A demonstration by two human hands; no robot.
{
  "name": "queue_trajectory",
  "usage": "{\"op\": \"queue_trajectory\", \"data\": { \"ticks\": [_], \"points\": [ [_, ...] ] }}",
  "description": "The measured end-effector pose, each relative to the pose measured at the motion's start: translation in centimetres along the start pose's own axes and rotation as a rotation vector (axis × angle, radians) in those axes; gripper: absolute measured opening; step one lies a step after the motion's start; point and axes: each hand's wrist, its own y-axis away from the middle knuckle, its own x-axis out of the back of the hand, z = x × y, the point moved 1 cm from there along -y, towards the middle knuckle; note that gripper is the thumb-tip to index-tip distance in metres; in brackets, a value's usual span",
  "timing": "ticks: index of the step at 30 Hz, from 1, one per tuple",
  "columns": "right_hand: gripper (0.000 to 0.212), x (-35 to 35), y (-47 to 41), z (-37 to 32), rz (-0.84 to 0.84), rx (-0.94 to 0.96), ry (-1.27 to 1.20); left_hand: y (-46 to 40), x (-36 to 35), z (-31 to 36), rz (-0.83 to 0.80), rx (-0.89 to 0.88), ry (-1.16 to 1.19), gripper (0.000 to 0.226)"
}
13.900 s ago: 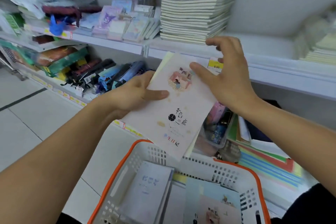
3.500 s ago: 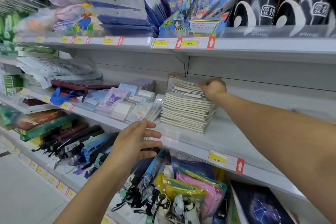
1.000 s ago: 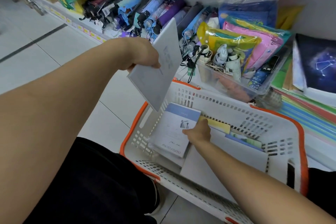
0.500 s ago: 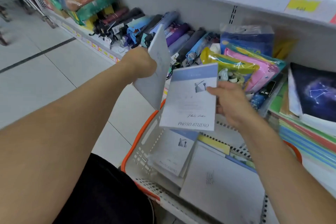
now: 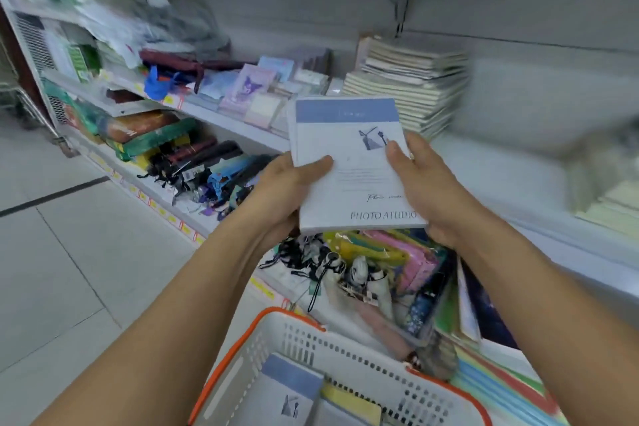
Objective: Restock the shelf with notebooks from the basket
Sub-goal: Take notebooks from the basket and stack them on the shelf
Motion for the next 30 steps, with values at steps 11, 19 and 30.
{"op": "queue_trajectory", "data": {
  "ticks": [11, 19, 30],
  "points": [
    [0.032, 2.6, -0.5, -1.9, 0.037, 0.027, -0.453, -2.9, -4.1, 3.1, -0.078, -0.074, -0.183, 0.026],
    [0.037, 2.3, -0.6, -3.6, 0.024, 0.166, -0.373, -3.7, -4.4, 4.3, -0.042, -0.428, -0.143, 0.021],
    [0.011, 6.4, -18.9, -9.0, 0.362, -0.139, 0.04, -6.2, -1.7, 7.3, -0.008, -0.35, -0.096, 0.024]
  ]
}}
